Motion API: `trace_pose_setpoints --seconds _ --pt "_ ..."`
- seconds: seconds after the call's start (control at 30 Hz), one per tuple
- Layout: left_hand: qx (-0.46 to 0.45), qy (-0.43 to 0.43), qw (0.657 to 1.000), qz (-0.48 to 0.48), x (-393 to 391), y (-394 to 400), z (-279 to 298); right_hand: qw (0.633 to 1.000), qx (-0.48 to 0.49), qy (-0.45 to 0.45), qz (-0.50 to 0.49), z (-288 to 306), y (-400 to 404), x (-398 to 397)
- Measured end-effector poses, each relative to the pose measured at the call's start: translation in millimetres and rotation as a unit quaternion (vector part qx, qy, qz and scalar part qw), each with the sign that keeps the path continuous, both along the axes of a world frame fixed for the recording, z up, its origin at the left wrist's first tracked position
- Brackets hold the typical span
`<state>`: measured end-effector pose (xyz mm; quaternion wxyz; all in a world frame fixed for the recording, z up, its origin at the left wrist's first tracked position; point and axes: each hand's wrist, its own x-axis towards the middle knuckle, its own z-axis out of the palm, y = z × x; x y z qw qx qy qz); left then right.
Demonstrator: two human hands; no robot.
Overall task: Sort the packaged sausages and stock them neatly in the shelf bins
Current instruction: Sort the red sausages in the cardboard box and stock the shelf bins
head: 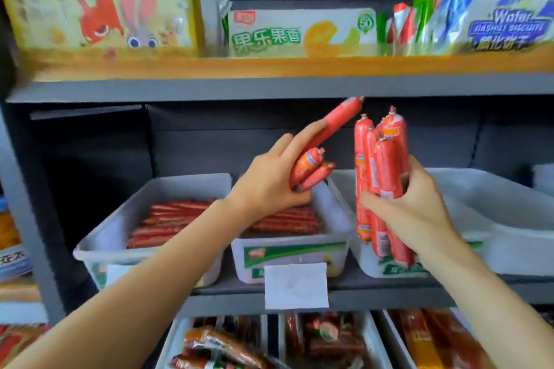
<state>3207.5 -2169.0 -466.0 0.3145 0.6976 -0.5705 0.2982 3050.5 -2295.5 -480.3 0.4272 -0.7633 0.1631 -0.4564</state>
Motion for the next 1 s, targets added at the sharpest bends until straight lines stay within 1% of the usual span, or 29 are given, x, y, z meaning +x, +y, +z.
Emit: trace_pose_setpoints --seconds 0.03,0.1,0.17,0.23,0.27,0.33,0.4,0.53,0.57,0.67,0.73,0.77,0.9,0.93,1.0 --pt "0.008 0.017 1.000 0.003 3.4 -5.8 -7.7 1.000 0.010 0.000 0.002 -3.9 -4.9 -0.9" --pt "0.071 0.048 0.996 0.007 12.3 -18.4 -22.6 0.999 0.031 0.000 0.015 -9.8 -10.1 -1.7" --pt "0.191 0.064 0.979 0.030 28.8 -29.5 -36.5 0.999 0.029 0.002 0.032 -12.1 -10.9 -0.9" --pt "0.295 0.068 0.951 0.066 44.4 -33.9 -51.0 0.999 0.010 0.012 0.040 -14.3 -11.0 2.9" --pt "0.319 0.071 0.941 0.082 50.6 -34.9 -56.6 0.999 0.001 0.019 0.041 -14.6 -10.7 5.6" --pt "0.339 0.078 0.932 0.105 58.5 -38.7 -60.6 0.999 -0.013 0.026 0.035 -12.4 -9.9 13.6" --pt "0.335 0.088 0.932 0.106 60.2 -46.2 -54.6 0.999 -0.033 0.032 0.022 -9.1 -8.7 21.6" --pt "0.258 0.107 0.959 0.046 46.0 -67.4 -34.0 0.997 -0.068 0.027 0.005 -0.3 -3.9 27.4" --pt "0.254 0.105 0.961 0.033 41.6 -70.3 -32.6 0.996 -0.078 0.031 -0.001 0.4 -4.0 29.6" --pt "0.289 0.108 0.951 0.028 36.5 -74.3 -38.7 0.993 -0.104 0.061 -0.012 -2.7 -2.7 37.9" --pt "0.292 0.120 0.949 0.020 37.1 -72.9 -41.5 0.990 -0.119 0.075 -0.013 -5.7 0.1 43.0" --pt "0.280 0.123 0.952 0.013 36.3 -72.3 -40.2 0.988 -0.129 0.082 -0.014 -7.4 1.0 45.3" --pt "0.175 0.142 0.973 -0.044 27.6 -75.0 -22.9 0.982 -0.171 0.083 -0.023 -7.8 0.7 47.8" --pt "0.159 0.146 0.975 -0.049 25.7 -76.4 -17.4 0.981 -0.176 0.077 -0.024 -5.9 0.5 46.3" --pt "0.155 0.146 0.976 -0.046 26.6 -80.8 -10.9 0.981 -0.178 0.068 -0.030 -2.7 -2.3 43.2"
